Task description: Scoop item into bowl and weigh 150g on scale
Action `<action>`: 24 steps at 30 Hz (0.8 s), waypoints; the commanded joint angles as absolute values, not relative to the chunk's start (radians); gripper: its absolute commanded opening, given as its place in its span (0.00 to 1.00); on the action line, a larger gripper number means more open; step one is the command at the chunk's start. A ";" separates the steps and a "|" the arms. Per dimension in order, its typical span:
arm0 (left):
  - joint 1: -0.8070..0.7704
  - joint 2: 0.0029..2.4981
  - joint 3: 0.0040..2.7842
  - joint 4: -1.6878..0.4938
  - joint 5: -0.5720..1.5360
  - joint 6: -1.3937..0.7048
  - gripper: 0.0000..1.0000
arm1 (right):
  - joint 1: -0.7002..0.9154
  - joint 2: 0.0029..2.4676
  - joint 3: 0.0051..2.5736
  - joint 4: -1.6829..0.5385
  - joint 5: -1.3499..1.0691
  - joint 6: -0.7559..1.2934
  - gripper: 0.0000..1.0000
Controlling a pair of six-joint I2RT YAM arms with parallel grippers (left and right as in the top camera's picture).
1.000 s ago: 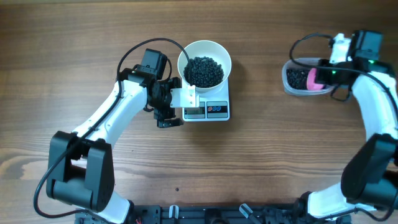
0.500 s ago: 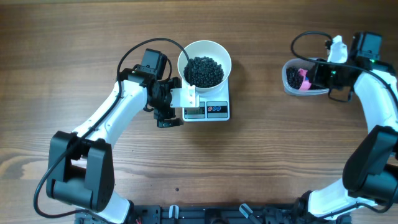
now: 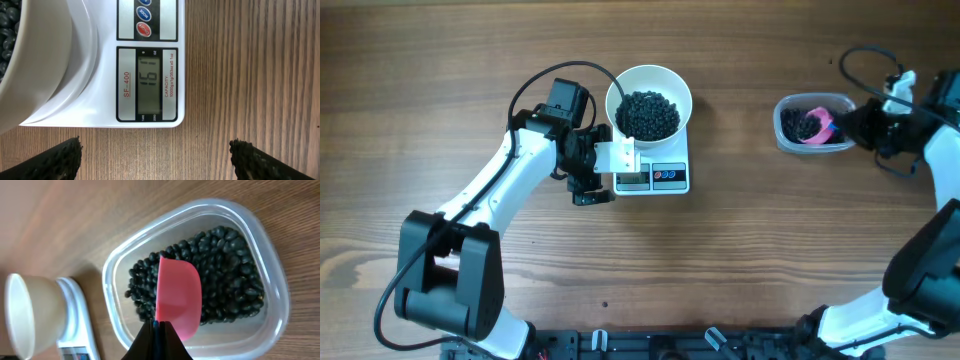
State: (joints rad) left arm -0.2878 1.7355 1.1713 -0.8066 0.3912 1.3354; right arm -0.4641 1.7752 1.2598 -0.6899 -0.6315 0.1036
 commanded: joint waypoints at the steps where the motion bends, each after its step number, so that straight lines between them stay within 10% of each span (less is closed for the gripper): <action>1: -0.285 1.746 1.162 -0.807 0.411 1.354 1.00 | -0.516 1.793 1.253 -0.709 -0.824 0.076 0.04; 24: -0.285 1.746 1.162 -0.807 0.411 1.354 1.00 | -0.534 1.793 1.253 -0.759 -0.848 0.105 0.04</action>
State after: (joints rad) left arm -0.2878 1.7355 1.1713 -0.8062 0.3912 1.3354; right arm -0.5312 1.7752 1.2587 -0.7509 -0.8124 0.1051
